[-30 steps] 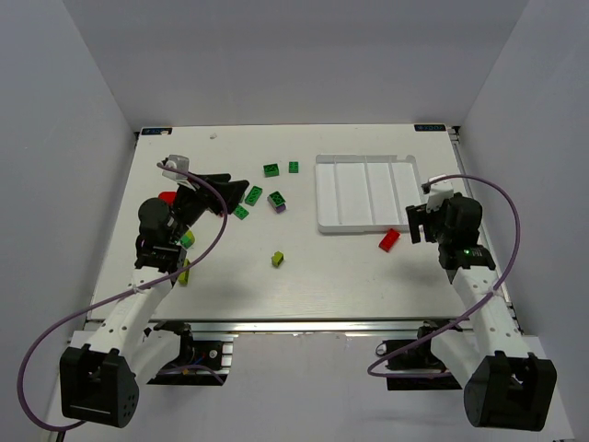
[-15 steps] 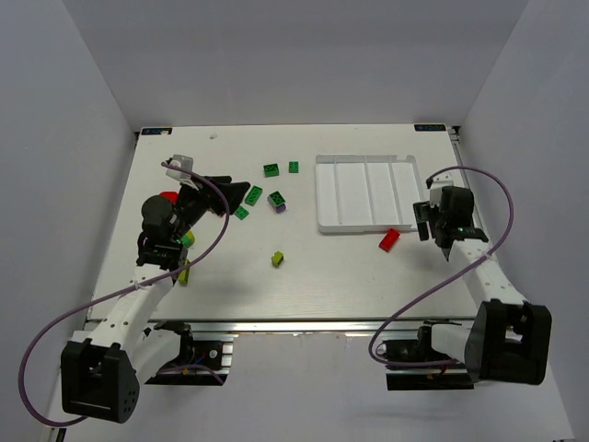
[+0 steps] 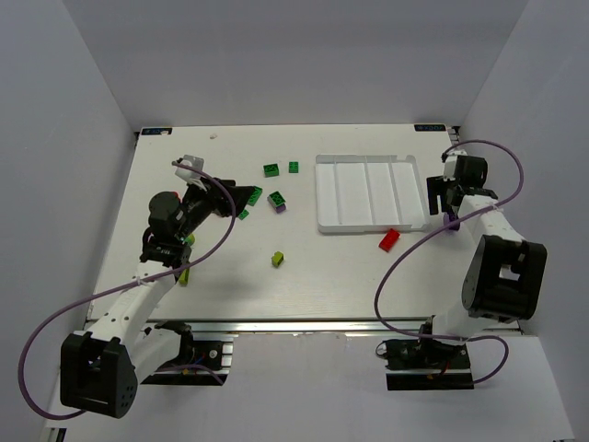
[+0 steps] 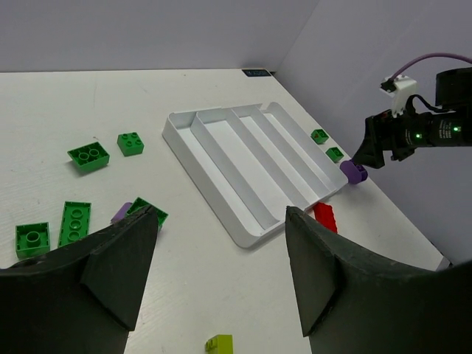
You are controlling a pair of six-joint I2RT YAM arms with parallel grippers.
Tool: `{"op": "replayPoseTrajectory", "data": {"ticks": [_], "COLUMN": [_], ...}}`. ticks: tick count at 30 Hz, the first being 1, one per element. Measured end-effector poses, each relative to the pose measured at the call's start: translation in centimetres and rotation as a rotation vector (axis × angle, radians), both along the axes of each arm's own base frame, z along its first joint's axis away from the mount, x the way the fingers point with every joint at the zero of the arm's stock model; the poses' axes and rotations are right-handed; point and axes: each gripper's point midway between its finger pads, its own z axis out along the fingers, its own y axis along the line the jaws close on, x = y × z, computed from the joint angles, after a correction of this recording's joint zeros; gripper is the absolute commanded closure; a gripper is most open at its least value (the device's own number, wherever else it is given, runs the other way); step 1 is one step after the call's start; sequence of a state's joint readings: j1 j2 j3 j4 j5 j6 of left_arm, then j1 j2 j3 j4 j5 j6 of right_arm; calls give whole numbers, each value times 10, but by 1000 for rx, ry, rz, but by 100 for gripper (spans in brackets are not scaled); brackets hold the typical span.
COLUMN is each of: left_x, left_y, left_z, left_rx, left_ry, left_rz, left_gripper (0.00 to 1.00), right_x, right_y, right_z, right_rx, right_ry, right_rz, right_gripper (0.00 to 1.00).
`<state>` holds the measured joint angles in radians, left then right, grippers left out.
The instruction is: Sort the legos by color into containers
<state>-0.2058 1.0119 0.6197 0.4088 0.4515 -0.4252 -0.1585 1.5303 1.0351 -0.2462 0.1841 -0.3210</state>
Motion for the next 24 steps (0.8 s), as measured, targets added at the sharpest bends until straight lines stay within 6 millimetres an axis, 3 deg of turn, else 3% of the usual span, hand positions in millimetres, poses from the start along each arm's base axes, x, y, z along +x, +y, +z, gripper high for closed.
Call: {"op": "replayPoseTrajectory", "data": {"ticks": [5,15,24], "left_x": [0,-2,-3], "left_y": [-1,-5,-7], "left_z": [-1,-3,-5], "left_rx": [8,17,23], "left_ry": [-2,1,6], "left_rz": [-1,-11,-18], "left_gripper": [21,21,21], "right_x": [-1,-5,-8], "right_y": [-4,-22,-28], "right_z": [-22,-23,-36], "right_rx": [-4,-15,-4], "right_ry": [69,71,105], "right_rz": [-20,-71,-88], "right_gripper": [17,24,26]}}
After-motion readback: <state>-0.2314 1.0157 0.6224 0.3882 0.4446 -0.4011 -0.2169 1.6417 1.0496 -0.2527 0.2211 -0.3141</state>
